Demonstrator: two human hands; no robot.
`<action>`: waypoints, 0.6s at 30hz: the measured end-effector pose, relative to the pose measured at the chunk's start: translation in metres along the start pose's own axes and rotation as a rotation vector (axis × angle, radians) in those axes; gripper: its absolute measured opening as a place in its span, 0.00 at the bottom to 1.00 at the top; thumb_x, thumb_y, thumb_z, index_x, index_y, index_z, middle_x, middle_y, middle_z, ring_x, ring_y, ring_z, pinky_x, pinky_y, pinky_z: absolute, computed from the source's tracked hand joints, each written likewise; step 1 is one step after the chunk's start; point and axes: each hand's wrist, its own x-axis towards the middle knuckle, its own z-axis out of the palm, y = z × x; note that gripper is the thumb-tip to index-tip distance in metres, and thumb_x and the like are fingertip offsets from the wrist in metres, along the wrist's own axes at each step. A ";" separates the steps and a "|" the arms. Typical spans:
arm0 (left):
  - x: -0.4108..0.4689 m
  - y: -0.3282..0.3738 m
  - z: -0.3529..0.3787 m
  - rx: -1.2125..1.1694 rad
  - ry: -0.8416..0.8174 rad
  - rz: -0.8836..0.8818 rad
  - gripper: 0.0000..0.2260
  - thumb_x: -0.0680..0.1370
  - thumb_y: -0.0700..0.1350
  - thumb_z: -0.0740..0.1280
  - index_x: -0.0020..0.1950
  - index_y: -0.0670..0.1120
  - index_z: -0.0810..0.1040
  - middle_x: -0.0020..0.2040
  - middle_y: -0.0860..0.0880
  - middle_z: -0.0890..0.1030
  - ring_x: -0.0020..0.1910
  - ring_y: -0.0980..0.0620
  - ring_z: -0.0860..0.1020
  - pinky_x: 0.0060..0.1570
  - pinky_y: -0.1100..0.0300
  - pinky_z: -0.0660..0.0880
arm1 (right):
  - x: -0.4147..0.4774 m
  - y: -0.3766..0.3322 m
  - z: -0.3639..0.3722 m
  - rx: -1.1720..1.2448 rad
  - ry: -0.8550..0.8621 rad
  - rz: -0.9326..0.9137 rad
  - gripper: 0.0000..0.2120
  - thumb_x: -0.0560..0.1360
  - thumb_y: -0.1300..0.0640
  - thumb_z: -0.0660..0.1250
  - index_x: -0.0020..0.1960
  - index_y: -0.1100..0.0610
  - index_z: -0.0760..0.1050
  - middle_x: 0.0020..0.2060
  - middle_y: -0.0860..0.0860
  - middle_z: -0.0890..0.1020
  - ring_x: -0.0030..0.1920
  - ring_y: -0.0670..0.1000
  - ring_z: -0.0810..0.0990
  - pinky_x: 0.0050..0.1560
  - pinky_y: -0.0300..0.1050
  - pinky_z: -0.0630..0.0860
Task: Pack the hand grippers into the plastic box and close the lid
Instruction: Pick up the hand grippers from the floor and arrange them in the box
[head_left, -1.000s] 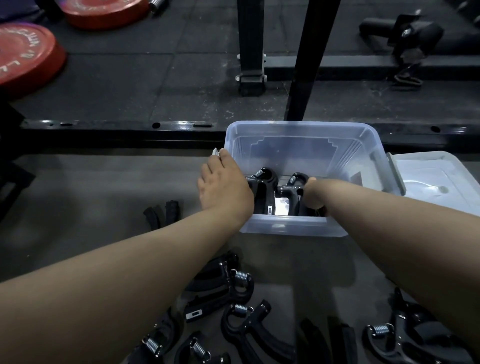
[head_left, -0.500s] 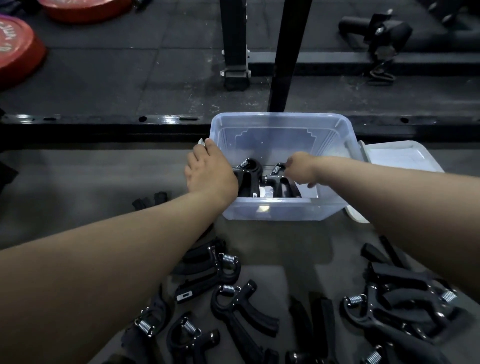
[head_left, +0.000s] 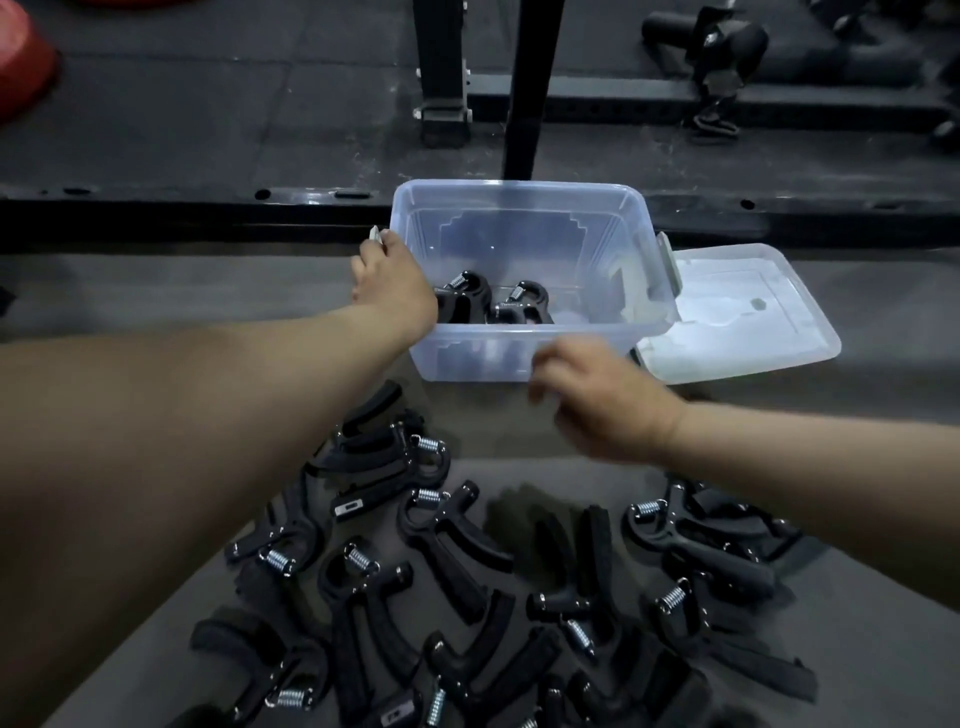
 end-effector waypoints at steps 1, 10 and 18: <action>-0.001 0.001 -0.001 0.004 -0.004 -0.006 0.37 0.75 0.36 0.64 0.79 0.41 0.47 0.74 0.42 0.58 0.68 0.42 0.61 0.65 0.50 0.64 | -0.020 -0.010 0.012 -0.002 -0.185 -0.059 0.17 0.64 0.60 0.60 0.52 0.60 0.77 0.49 0.60 0.76 0.47 0.61 0.75 0.49 0.52 0.76; -0.001 0.005 0.003 0.041 0.039 -0.048 0.36 0.75 0.35 0.62 0.79 0.41 0.48 0.75 0.43 0.57 0.70 0.42 0.60 0.67 0.51 0.61 | -0.122 -0.032 0.077 -0.271 -1.012 -0.317 0.53 0.66 0.30 0.68 0.79 0.43 0.41 0.78 0.60 0.53 0.75 0.69 0.49 0.67 0.76 0.49; 0.001 0.005 0.007 0.037 0.072 -0.045 0.36 0.75 0.35 0.63 0.79 0.41 0.49 0.74 0.43 0.58 0.69 0.43 0.61 0.66 0.51 0.62 | -0.062 0.008 0.073 -0.486 -0.653 0.082 0.23 0.72 0.40 0.63 0.57 0.57 0.77 0.51 0.56 0.78 0.51 0.59 0.76 0.53 0.54 0.73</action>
